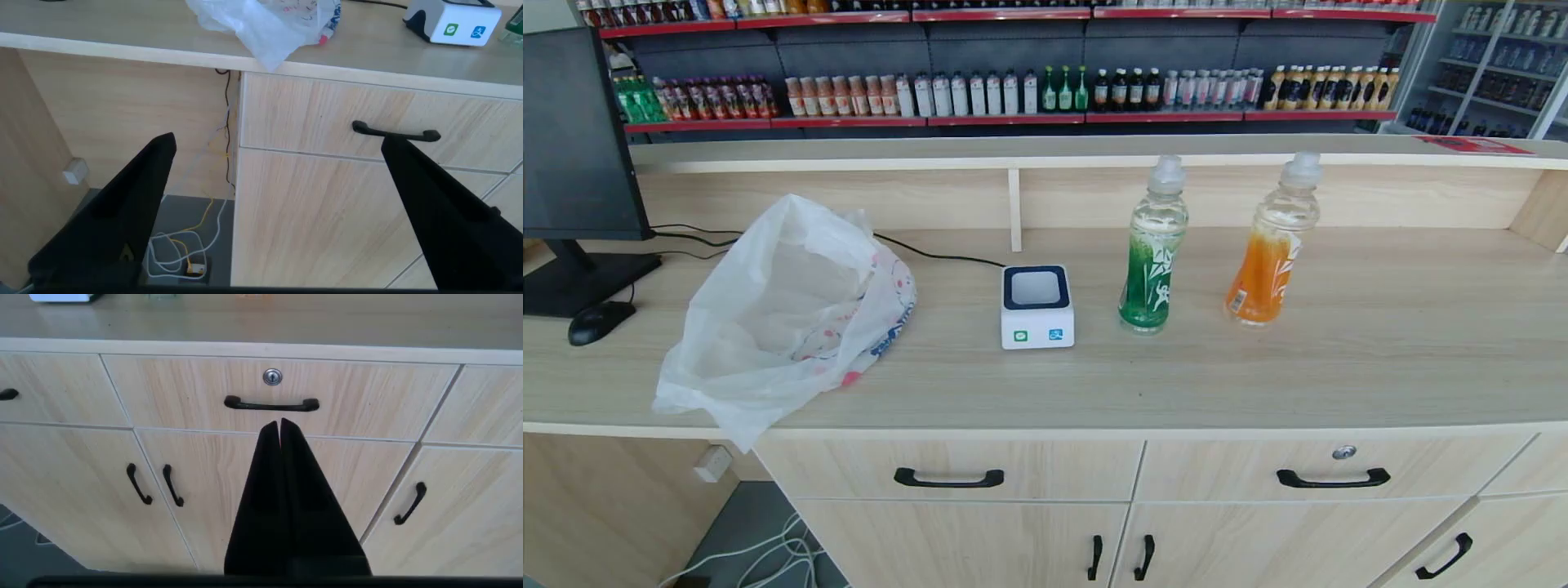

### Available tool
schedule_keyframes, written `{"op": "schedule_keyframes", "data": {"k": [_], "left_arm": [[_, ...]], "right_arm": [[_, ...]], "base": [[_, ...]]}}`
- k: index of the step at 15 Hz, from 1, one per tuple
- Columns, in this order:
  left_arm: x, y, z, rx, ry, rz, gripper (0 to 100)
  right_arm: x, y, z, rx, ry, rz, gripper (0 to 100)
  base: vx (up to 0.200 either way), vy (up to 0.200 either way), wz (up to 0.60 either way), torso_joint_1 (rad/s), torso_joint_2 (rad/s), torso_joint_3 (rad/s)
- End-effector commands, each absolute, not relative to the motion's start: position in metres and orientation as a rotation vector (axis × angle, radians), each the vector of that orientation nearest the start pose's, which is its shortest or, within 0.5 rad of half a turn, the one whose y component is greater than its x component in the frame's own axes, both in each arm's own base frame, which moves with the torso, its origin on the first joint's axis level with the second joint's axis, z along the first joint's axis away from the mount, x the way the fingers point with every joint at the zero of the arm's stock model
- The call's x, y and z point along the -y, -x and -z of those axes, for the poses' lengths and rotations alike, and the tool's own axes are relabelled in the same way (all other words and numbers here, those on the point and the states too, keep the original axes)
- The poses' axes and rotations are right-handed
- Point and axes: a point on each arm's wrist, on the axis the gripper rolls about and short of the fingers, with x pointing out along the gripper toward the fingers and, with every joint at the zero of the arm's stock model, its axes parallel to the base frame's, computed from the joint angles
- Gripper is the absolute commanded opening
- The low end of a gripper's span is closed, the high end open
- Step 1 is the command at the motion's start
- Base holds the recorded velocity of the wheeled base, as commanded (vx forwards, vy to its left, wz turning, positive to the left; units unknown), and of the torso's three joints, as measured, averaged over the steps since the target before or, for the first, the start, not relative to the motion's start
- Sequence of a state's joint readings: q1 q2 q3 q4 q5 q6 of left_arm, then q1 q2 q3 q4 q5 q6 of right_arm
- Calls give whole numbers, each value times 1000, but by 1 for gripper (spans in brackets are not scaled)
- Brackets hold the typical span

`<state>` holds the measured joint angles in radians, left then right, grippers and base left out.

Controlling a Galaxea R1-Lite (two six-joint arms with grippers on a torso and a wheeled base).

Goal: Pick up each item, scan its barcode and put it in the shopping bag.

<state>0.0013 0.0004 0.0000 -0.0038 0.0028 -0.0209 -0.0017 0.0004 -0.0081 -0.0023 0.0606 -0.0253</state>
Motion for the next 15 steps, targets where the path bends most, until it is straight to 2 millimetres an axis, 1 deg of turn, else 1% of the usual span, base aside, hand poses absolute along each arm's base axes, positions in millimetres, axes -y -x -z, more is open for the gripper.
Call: {"op": "schedule_keyframes", "data": {"k": [1,2,3,4,5,6,7,8,10,11,13,15], "left_arm": [[0,23,-76,5,20,-5,100],[0,23,-76,5,20,-5,100],[0,23,-76,5,21,-5,100],[0,23,-76,3,21,-6,100],[0,23,-76,3,23,-6,100],[0,23,-76,3,25,-6,100],[0,23,-76,3,25,-6,100],[0,23,-76,3,25,-6,100],[0,23,-76,3,23,-6,100],[0,23,-76,3,25,-6,100],[0,23,-76,3,25,-6,100],[0,23,-76,3,25,-6,100]], "right_arm": [[-1,28,-138,82,24,-60,0],[-1,23,-162,80,7,-64,0],[-1,13,-187,80,2,-81,0],[-1,3,-202,81,3,-104,0],[-3,-22,-221,92,2,-155,0],[-6,-47,-231,131,2,-171,0],[-8,-62,-236,149,2,-173,0],[-13,-100,-248,230,4,-178,0],[-20,-147,-258,318,6,-192,0],[-27,-166,-264,351,8,-218,0],[-43,-195,-262,370,0,-270,0],[-62,-211,-257,356,-2,-334,0]], "base": [[0,0,0,0,0,0],[0,0,0,0,0,0],[0,0,0,0,0,0],[0,0,0,0,0,0],[0,0,0,0,0,0],[0,0,0,0,0,0],[0,0,0,0,0,0],[0,0,0,0,0,0],[0,0,0,0,0,0],[0,0,0,0,0,0],[0,0,0,0,0,0],[0,0,0,0,0,0]]}}
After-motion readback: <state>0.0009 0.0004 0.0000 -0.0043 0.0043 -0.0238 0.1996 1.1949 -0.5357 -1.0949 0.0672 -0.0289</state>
